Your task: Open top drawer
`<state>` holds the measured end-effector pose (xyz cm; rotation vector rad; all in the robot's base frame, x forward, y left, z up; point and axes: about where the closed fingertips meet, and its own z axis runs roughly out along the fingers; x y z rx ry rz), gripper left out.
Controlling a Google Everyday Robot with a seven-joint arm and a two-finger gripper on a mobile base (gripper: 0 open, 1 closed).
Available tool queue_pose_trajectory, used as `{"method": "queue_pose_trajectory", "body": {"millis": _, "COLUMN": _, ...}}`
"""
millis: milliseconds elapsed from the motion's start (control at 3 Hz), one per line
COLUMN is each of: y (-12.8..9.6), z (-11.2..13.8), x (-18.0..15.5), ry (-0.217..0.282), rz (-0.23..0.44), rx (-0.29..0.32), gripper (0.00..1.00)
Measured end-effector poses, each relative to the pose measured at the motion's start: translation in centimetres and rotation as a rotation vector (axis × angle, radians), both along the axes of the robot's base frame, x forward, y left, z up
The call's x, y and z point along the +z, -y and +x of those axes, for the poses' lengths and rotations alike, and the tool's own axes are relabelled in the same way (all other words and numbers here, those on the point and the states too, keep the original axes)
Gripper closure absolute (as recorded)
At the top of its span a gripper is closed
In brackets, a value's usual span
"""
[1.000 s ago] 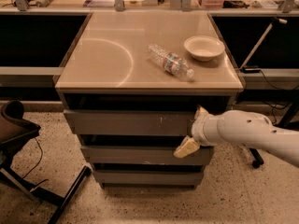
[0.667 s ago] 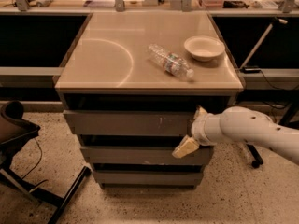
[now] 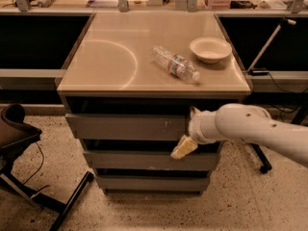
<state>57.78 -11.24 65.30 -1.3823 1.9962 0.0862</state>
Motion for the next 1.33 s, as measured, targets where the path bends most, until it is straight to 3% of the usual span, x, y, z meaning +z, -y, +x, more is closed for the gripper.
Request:
{"method": "queue_pose_trajectory", "body": {"millis": 333, "y": -2.6, "z": 1.7, "x": 2.6, "ry": 0.057, "rz": -0.064, "rx": 0.048, "gripper": 0.0}}
{"method": "queue_pose_trajectory", "body": {"millis": 667, "y": -3.3, "z": 1.8, "x": 2.5, "ry": 0.058, "rz": -0.066, "rx": 0.061, "gripper": 0.0}}
{"method": "queue_pose_trajectory", "body": {"millis": 1333, "y": 1.4, "z": 2.5, "x": -1.8, "ry": -0.035, "rz": 0.035, "rx": -0.055, "gripper": 0.0}}
